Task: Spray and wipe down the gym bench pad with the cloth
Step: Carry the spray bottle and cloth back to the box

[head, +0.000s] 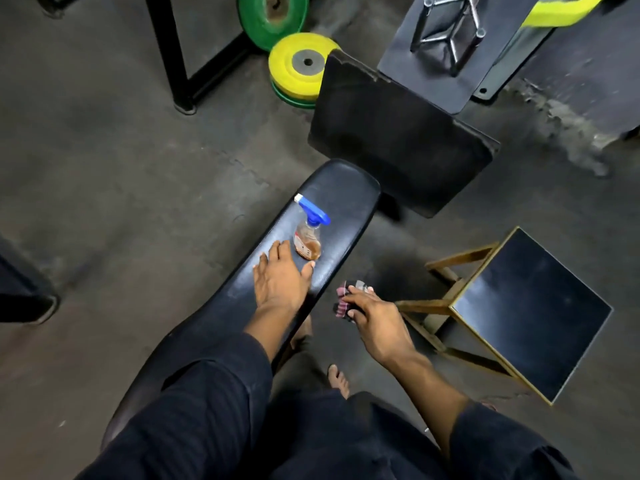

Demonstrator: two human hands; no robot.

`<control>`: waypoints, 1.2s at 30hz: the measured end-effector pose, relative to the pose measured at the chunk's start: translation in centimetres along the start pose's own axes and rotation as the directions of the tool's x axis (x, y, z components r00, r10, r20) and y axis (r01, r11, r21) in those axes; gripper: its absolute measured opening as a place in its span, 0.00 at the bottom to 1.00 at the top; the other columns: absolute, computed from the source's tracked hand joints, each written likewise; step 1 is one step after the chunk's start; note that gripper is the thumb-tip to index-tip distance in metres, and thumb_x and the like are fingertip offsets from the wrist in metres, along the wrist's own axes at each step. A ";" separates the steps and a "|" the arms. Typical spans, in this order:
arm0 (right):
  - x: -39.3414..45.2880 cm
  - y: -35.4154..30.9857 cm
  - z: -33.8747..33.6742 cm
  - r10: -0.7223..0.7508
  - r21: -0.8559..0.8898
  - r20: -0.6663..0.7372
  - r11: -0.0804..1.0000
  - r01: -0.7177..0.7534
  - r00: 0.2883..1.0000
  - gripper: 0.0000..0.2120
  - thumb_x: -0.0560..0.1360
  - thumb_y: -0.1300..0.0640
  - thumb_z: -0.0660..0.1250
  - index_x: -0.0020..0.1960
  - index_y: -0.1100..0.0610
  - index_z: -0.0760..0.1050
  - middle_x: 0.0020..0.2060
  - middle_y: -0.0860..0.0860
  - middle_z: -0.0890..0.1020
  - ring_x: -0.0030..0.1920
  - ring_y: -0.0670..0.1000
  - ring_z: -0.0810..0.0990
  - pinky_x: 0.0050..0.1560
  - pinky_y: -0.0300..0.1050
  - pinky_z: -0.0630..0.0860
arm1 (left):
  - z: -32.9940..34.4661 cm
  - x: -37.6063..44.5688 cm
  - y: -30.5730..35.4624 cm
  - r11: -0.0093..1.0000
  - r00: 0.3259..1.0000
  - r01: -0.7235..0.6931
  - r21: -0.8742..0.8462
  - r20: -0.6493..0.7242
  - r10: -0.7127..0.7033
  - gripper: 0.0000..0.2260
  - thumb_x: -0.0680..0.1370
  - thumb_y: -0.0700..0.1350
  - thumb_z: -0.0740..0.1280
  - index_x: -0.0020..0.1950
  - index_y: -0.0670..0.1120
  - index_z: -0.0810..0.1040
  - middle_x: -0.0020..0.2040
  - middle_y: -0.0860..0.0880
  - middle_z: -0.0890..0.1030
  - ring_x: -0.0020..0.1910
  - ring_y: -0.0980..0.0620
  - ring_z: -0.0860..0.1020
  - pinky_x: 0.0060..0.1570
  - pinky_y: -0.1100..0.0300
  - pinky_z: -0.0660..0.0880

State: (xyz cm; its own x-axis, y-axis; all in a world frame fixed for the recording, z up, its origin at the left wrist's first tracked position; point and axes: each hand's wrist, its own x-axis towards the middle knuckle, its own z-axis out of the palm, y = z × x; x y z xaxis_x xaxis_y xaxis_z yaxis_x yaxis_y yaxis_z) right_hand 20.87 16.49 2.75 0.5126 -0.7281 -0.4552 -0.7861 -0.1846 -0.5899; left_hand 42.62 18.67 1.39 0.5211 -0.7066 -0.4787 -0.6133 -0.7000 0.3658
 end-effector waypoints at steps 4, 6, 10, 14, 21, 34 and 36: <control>2.1 -0.2 -0.8 0.051 0.007 -0.006 0.999 -0.051 0.999 0.20 0.81 0.68 0.69 0.69 0.52 0.84 0.75 0.49 0.81 0.79 0.49 0.75 0.76 0.22 0.49 | 0.0 3.6 1.1 0.999 1.000 -0.003 -0.043 0.019 0.004 0.35 0.82 0.59 0.69 0.84 0.46 0.62 0.84 0.47 0.65 0.83 0.41 0.64 0.82 0.43 0.61; 2.8 -0.1 -1.0 0.093 0.014 0.003 0.996 -0.093 0.996 0.20 0.81 0.68 0.68 0.70 0.53 0.84 0.76 0.50 0.80 0.79 0.50 0.75 0.74 0.20 0.48 | 0.2 5.2 1.7 0.997 1.000 0.005 -0.073 0.031 -0.003 0.37 0.80 0.59 0.71 0.83 0.46 0.63 0.83 0.47 0.67 0.82 0.40 0.66 0.81 0.42 0.63; 4.1 0.4 -1.1 0.146 0.062 0.007 0.987 -0.146 0.989 0.19 0.80 0.68 0.69 0.68 0.55 0.85 0.74 0.52 0.81 0.78 0.51 0.76 0.73 0.17 0.46 | 0.9 7.4 3.1 0.990 0.999 0.034 -0.133 0.042 -0.028 0.42 0.76 0.60 0.75 0.84 0.47 0.62 0.81 0.46 0.69 0.79 0.39 0.69 0.78 0.41 0.67; 4.8 1.6 -1.3 0.180 0.071 0.009 0.981 -0.181 0.984 0.20 0.81 0.66 0.69 0.69 0.51 0.84 0.76 0.49 0.80 0.79 0.51 0.75 0.83 0.31 0.53 | 1.9 8.4 4.2 0.979 0.996 0.085 -0.185 0.038 -0.079 0.32 0.75 0.60 0.76 0.73 0.47 0.71 0.73 0.45 0.75 0.72 0.38 0.76 0.70 0.41 0.75; 3.8 5.3 -3.7 0.252 0.103 -0.001 0.963 -0.251 0.968 0.23 0.81 0.63 0.66 0.72 0.46 0.81 0.77 0.48 0.78 0.79 0.52 0.75 0.84 0.49 0.65 | 3.3 8.7 7.2 0.970 0.996 0.083 -0.228 -0.019 -0.090 0.14 0.80 0.51 0.70 0.60 0.44 0.80 0.63 0.42 0.80 0.62 0.37 0.81 0.63 0.44 0.78; -4.0 19.3 -13.2 0.555 0.430 -0.172 0.785 -0.445 0.814 0.19 0.83 0.69 0.65 0.70 0.58 0.84 0.72 0.55 0.83 0.73 0.57 0.80 0.72 0.21 0.59 | 9.9 -0.3 25.3 0.874 0.877 -0.442 -0.200 0.107 0.468 0.08 0.80 0.44 0.73 0.58 0.44 0.83 0.65 0.46 0.83 0.65 0.47 0.81 0.67 0.58 0.73; -5.4 22.1 -14.4 0.612 0.464 -0.199 0.747 -0.476 0.766 0.19 0.83 0.66 0.66 0.71 0.54 0.83 0.70 0.53 0.84 0.71 0.57 0.81 0.71 0.31 0.67 | 11.6 -1.8 29.2 0.819 0.808 -0.534 -0.210 0.157 0.567 0.08 0.80 0.41 0.73 0.58 0.43 0.84 0.65 0.44 0.84 0.68 0.46 0.80 0.74 0.54 0.72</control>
State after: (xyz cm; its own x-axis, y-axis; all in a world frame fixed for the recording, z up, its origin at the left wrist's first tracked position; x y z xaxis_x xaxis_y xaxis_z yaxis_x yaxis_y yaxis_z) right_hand -4.23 6.80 1.76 -0.1573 -0.8016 -0.5768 -0.6707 0.5155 -0.5333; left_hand 16.87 0.73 3.70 -0.0199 -0.9523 -0.3047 -0.6562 -0.2175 0.7226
